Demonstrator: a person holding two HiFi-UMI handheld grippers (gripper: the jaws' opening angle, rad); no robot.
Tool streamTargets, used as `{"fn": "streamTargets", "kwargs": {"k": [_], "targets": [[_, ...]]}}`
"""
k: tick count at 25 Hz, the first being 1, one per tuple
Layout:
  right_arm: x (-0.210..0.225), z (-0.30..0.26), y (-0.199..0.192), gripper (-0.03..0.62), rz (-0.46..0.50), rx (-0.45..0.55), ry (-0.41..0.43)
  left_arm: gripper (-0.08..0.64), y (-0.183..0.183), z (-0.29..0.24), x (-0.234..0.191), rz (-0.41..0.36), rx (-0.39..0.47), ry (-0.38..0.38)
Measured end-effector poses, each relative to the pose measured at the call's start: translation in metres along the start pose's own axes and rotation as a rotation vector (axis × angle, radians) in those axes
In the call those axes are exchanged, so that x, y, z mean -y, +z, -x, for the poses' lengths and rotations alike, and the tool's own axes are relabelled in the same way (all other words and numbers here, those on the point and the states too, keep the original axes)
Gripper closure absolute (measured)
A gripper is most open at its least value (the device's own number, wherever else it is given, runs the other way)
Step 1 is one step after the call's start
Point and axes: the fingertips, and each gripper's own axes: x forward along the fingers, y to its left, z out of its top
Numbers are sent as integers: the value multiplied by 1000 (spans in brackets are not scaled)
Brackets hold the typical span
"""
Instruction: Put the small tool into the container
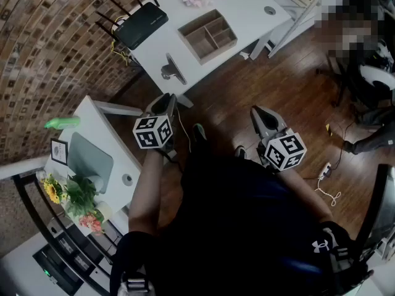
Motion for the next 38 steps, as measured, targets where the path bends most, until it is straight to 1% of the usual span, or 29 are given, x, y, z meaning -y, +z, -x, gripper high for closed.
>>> {"fn": "streamTargets", "kwargs": {"k": [1,3,5,7,10,14,16,19,21,22,24,27,28,31,32,36,38], "targets": [[-8,-14,5,589,11,-2,-1,466,6,-8,-15,-15,-14,-5],[-21,-40,15,589,26,-1,-6,445,14,-25,-46,-31,-47,-7],[-31,-62,24,589,30,3,-17,413,16,-44,-77,-5,-88,8],[-38,-78,28,589,34,-3,-25,404,12,-67,-103,65,-131,14],[-46,-93,30,589,38,-21,-28,396,-2,-99,-125,182,-205,-8],[-40,-109,38,589,31,-16,-38,396,-18,-122,-143,327,-280,6],[-34,-117,39,589,22,-16,-27,402,-25,-130,-147,387,-303,5],[-22,-125,38,589,6,-20,1,435,-31,-140,-147,450,-320,-7],[-8,-128,39,589,-21,-19,11,497,-32,-143,-143,493,-327,-11],[-1,-129,41,589,-32,-16,16,500,-32,-143,-142,496,-336,-4],[10,-133,47,589,-43,-10,29,509,-27,-142,-140,466,-355,7],[22,-139,52,589,-54,-5,53,543,-14,-143,-134,424,-365,12],[25,-141,52,589,-60,-5,60,551,-10,-143,-131,398,-371,15],[33,-147,52,589,-71,-8,73,551,-2,-140,-126,290,-398,25],[36,-149,53,589,-70,-7,74,551,1,-139,-125,267,-400,26],[45,-155,60,589,-63,1,73,551,24,-132,-115,223,-361,8],[48,-157,64,589,-59,3,74,551,39,-129,-107,187,-337,-7]]}}
